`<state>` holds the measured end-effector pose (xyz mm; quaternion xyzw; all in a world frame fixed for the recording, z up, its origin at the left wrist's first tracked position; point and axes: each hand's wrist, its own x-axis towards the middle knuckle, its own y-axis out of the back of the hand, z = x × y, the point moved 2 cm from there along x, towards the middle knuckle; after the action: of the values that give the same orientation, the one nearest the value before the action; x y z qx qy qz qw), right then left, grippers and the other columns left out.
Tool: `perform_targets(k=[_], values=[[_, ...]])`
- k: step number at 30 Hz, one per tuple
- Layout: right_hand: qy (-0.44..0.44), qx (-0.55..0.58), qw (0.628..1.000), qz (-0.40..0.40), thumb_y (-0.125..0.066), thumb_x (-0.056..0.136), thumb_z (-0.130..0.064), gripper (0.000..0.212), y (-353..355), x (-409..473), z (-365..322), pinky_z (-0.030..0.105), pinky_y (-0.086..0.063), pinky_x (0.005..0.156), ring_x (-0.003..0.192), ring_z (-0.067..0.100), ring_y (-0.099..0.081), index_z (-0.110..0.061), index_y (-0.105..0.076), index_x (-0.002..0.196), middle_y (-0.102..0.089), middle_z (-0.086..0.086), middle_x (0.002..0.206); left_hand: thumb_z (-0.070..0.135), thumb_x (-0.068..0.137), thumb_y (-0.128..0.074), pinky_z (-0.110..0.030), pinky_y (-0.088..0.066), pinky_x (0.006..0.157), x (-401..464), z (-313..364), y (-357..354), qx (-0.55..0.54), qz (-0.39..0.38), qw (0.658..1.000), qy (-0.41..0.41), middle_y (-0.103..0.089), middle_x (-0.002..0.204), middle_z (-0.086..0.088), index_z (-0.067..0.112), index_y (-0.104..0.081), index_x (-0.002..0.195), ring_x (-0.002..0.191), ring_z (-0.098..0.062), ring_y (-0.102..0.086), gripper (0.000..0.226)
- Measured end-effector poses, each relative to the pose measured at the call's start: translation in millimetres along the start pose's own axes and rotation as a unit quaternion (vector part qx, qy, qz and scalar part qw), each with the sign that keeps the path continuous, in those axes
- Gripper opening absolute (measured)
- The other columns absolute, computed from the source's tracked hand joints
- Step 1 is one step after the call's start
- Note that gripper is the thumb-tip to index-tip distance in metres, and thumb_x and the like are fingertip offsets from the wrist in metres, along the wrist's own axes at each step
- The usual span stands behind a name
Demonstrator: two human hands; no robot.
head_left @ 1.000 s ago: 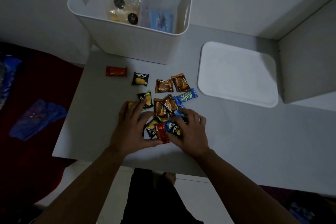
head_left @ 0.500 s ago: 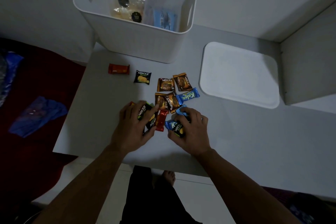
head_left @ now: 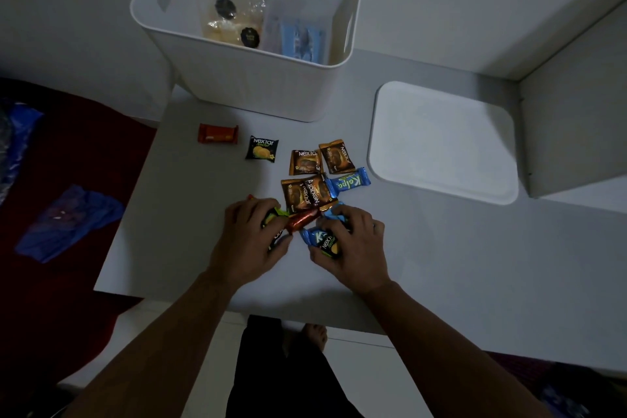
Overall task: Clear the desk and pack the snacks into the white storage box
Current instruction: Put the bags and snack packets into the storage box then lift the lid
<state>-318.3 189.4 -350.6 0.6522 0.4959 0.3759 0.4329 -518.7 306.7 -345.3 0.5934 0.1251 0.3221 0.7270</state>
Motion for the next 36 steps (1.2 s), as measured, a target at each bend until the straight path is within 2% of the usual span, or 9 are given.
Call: perform_targets(k=[3,9,13,16,19,22,25,31,36], values=[[0.004,-0.015,1.000,0.011,-0.065,0.082,-0.066,0.049,-3,2,2,0.042,-0.043,0.089,0.118,0.026,-0.054,-0.029,-0.069,0.113,-0.062,0.005,0.129,0.028,0.084,-0.065,-0.042,-0.039,0.085,8,4,-3,0.018,0.018,1.000,-0.014,-0.064,0.111,-0.009,0.015,-0.068,0.095,0.102,-0.031,-0.059,0.017],[0.021,0.000,1.000,0.012,-0.070,0.080,-0.063,0.049,7,12,3,0.028,-0.052,0.063,0.106,0.021,-0.056,-0.025,-0.069,0.110,-0.065,0.002,0.120,0.029,0.079,-0.073,-0.030,-0.042,0.062,23,2,-3,0.003,-0.028,0.999,-0.029,-0.062,0.099,-0.009,0.012,-0.067,0.097,0.084,-0.024,-0.060,0.026],[-0.030,0.053,0.998,-0.001,-0.071,0.078,-0.064,0.051,21,9,7,0.022,-0.045,0.062,0.096,0.013,-0.055,-0.025,-0.069,0.109,-0.062,-0.004,0.112,0.030,0.080,-0.071,-0.028,-0.051,0.050,28,4,8,-0.023,-0.062,0.998,-0.010,-0.061,0.103,-0.005,0.014,-0.064,0.101,0.085,-0.020,-0.064,0.027],[-0.126,0.150,0.980,0.024,-0.068,0.076,-0.068,0.051,35,7,7,0.022,-0.047,0.065,0.089,0.006,-0.053,-0.025,-0.067,0.104,-0.058,-0.012,0.103,0.029,0.080,-0.072,-0.027,-0.048,0.049,28,12,19,-0.063,-0.040,0.994,0.074,-0.058,0.100,0.000,0.018,-0.060,0.093,0.079,-0.016,-0.061,0.021],[-0.229,0.262,0.935,0.069,-0.068,0.071,-0.067,0.044,53,3,5,0.028,-0.053,0.068,0.083,0.007,-0.060,-0.030,-0.066,0.096,-0.061,-0.013,0.096,0.029,0.083,-0.070,-0.027,-0.046,0.052,22,25,30,-0.116,-0.014,0.981,0.156,-0.053,0.100,0.005,0.022,-0.055,0.090,0.074,-0.011,-0.057,0.019],[-0.286,0.297,0.909,0.069,-0.079,0.077,-0.048,0.024,67,-3,3,0.033,-0.055,0.070,0.081,0.004,-0.062,-0.035,-0.062,0.087,-0.063,-0.012,0.092,0.030,0.085,-0.069,-0.024,-0.043,0.055,12,43,45,-0.195,-0.003,0.954,0.230,-0.047,0.098,0.012,0.028,-0.049,0.087,0.071,-0.007,-0.054,0.021],[-0.329,0.313,0.888,0.074,-0.082,0.080,-0.040,0.021,82,-4,-4,0.044,-0.062,0.073,0.078,0.008,-0.066,-0.034,-0.062,0.082,-0.066,-0.009,0.089,0.027,0.085,-0.070,-0.026,-0.046,0.060,13,57,68,-0.247,0.010,0.929,0.276,-0.047,0.092,0.013,0.030,-0.048,0.083,0.074,-0.007,-0.055,0.023],[-0.294,0.381,0.869,0.114,-0.080,0.074,-0.046,0.024,142,60,-46,0.045,-0.061,0.072,0.074,0.010,-0.068,-0.029,-0.065,0.079,-0.069,-0.007,0.080,0.016,0.087,-0.071,-0.022,-0.045,0.067,70,39,133,-0.317,0.078,0.895,0.305,-0.057,0.089,0.007,0.023,-0.057,0.084,0.080,-0.007,-0.057,0.015],[-0.239,0.446,0.855,0.117,-0.080,0.077,-0.042,0.023,198,145,-99,0.041,-0.065,0.068,0.072,0.015,-0.076,-0.023,-0.068,0.078,-0.074,-0.001,0.078,0.025,0.090,-0.065,-0.026,-0.046,0.065,136,6,196,-0.355,0.107,0.857,0.357,-0.062,0.091,0.001,0.022,-0.059,0.085,0.082,-0.015,-0.060,0.008]])
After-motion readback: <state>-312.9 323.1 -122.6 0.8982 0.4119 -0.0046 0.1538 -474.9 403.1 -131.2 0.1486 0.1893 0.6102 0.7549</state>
